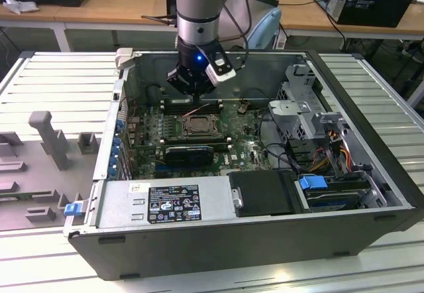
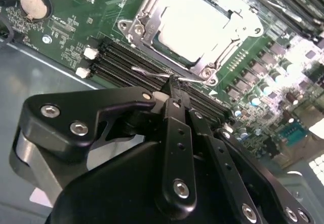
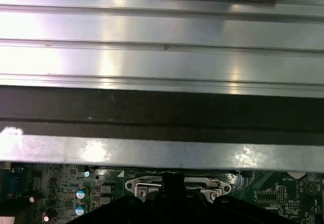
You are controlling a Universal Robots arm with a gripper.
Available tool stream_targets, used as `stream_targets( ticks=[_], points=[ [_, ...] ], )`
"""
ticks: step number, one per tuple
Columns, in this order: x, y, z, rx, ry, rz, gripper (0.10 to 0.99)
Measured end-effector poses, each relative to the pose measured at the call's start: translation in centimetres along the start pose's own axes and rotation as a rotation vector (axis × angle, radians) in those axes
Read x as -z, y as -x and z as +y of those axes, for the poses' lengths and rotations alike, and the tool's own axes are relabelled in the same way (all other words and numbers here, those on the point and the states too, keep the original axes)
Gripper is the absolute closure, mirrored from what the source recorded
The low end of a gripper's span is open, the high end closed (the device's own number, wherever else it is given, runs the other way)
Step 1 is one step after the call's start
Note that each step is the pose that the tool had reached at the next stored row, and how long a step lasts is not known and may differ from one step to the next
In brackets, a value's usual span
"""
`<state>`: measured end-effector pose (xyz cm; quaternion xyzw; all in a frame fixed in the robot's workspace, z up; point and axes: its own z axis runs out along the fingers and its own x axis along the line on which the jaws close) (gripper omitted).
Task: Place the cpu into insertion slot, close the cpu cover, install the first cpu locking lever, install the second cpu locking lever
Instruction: 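Install the first cpu locking lever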
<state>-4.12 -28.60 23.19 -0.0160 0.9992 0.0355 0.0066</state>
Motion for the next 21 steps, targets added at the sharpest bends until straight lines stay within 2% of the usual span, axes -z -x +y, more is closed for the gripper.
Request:
stream_targets(
  ticks=[8, 15, 21],
  points=[
    [-0.69, 1.34, 0.47, 0.000, 0.000, -0.0003, 0.980],
    [-0.99, 1.40, 0.31, 0.000, 0.000, -0.0006, 0.980],
    [-1.57, 1.83, 0.25, 0.000, 0.000, -0.0009, 0.980]
  ],
)
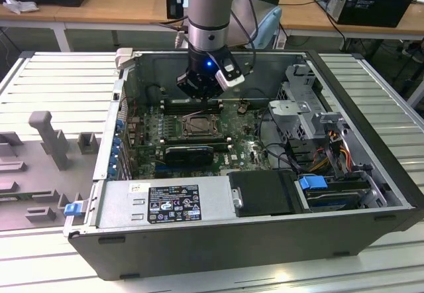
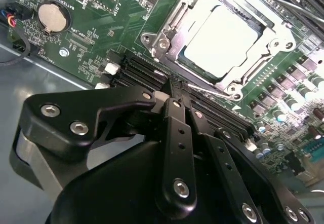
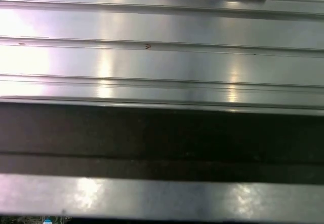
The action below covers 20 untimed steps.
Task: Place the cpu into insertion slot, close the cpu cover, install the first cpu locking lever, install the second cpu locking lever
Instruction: 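Install the first cpu locking lever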
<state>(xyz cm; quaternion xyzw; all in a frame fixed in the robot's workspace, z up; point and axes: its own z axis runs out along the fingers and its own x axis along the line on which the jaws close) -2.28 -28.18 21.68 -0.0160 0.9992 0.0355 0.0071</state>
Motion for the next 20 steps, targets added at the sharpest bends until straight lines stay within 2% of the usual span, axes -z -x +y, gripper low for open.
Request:
stream_targets(
  ticks=[3, 8, 13, 18, 20],
  points=[
    [-0.19, 0.16, -0.02, 0.000, 0.000, -0.0007, 0.980],
    [-0.92, 0.18, -0.07, 0.000, -0.002, -0.0016, 0.980],
    [-1.11, 0.19, -0.08, 0.000, -0.009, -0.0013, 0.980],
    [-1.32, 0.21, -0.08, 0.001, -0.025, -0.0007, 0.980],
    [-1.47, 0.21, -0.08, 0.001, -0.025, -0.0009, 0.980]
  ],
)
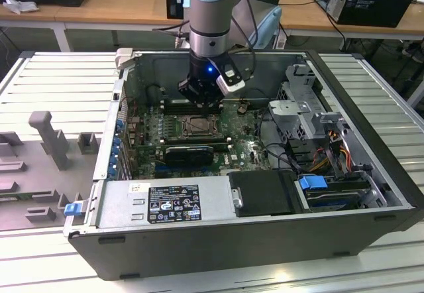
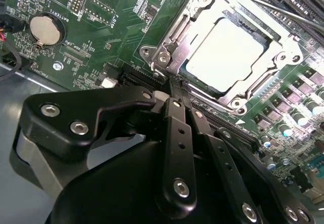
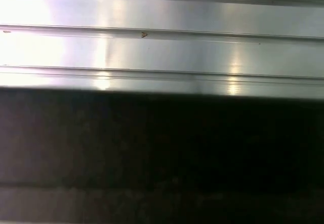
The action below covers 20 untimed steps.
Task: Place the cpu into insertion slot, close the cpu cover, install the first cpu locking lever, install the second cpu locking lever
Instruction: 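Install the first cpu locking lever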
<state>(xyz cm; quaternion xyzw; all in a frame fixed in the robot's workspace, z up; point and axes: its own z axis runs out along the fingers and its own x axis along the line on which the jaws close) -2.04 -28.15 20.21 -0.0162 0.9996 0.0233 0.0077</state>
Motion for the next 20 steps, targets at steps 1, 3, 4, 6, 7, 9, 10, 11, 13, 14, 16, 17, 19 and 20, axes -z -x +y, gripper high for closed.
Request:
stream_targets(
  ticks=[1, 3, 4, 6, 7, 9, 10, 11, 13, 14, 16, 17, 19, 20],
  points=[
    [-0.06, 0.00, 0.00, 0.000, 0.000, 0.0003, 0.980],
    [-0.12, -0.01, -0.01, 0.000, -0.001, 0.0005, 0.980],
    [-0.13, -0.01, -0.01, 0.000, 0.001, 0.0005, 0.980],
    [-0.15, 0.00, 0.00, 0.000, 0.002, 0.0002, 0.980],
    [-0.14, 0.01, 0.02, 0.000, 0.003, 0.0000, 0.980],
    [-0.04, 0.02, 0.08, 0.000, 0.004, -0.0007, 0.980],
    [0.39, 0.02, 0.12, 0.000, 0.003, 0.0000, 0.980],
    [0.81, 0.03, 0.14, 0.000, 0.003, -0.0001, 0.980],
    [1.30, 0.03, 0.17, 0.000, 0.003, -0.0002, 0.980],
    [1.30, 0.03, 0.16, 0.000, 0.003, -0.0010, 0.980],
    [1.32, 0.02, 0.03, 0.000, 0.003, -0.0009, 0.980],
    [1.33, 0.02, -0.08, 0.000, 0.003, -0.0008, 0.980],
    [1.33, 0.02, -0.21, 0.000, 0.003, -0.0009, 0.980],
    [1.33, 0.02, -0.24, 0.000, 0.003, -0.0010, 0.980]
  ],
)
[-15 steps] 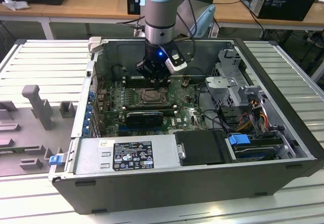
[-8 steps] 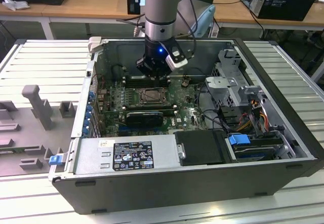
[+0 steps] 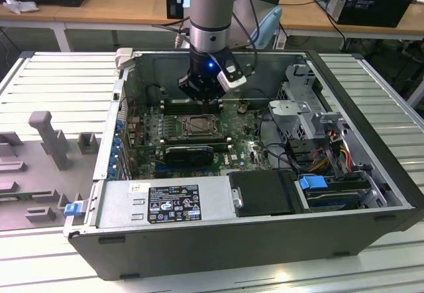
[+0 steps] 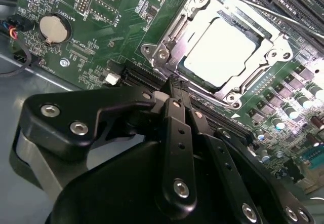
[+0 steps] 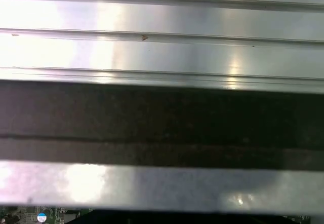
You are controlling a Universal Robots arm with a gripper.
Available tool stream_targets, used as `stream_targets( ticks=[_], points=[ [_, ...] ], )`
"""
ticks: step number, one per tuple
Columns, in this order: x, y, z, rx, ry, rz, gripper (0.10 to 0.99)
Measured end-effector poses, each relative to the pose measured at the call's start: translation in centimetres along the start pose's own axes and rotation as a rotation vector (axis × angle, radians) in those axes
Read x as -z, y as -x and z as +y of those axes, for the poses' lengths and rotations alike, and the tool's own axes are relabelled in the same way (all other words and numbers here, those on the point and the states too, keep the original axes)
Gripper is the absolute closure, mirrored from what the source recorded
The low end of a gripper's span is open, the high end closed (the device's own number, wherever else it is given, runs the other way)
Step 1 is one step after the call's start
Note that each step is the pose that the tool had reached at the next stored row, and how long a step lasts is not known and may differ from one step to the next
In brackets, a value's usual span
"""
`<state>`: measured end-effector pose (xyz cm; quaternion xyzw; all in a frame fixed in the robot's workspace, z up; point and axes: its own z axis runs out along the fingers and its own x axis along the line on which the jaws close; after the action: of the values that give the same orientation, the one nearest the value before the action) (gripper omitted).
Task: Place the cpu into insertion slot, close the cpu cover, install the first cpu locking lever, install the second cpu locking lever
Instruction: 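Install the first cpu locking lever, then install the second cpu locking lever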
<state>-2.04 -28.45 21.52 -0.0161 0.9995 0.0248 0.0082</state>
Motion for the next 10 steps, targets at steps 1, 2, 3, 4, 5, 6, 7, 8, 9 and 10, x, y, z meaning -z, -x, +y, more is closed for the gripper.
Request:
stream_targets(
  ticks=[1, 2, 3, 4, 5, 6, 7, 8, 9, 10],
  points=[
    [0.00, 0.00, -0.02, 0.000, 0.000, 0.0000, 0.980],
    [0.01, 0.00, -0.08, 0.000, 0.000, 0.0001, 0.980],
    [0.01, 0.00, -0.12, 0.000, 0.000, 0.0001, 0.980],
    [0.01, 0.00, -0.16, 0.000, 0.000, 0.0001, 0.980],
    [0.02, -0.01, -0.25, 0.000, 0.000, 0.0001, 0.980],
    [0.02, -0.01, -0.37, 0.000, 0.000, 0.0001, 0.980],
    [0.13, -0.02, -0.40, 0.000, 0.000, 0.0002, 0.980],
    [0.72, 0.00, -0.38, 0.000, 0.000, 0.0001, 0.980],
    [1.01, 0.00, -0.36, 0.000, 0.000, 0.0001, 0.980],
    [1.46, 0.01, -0.34, 0.000, 0.000, 0.0001, 0.980]
  ],
)
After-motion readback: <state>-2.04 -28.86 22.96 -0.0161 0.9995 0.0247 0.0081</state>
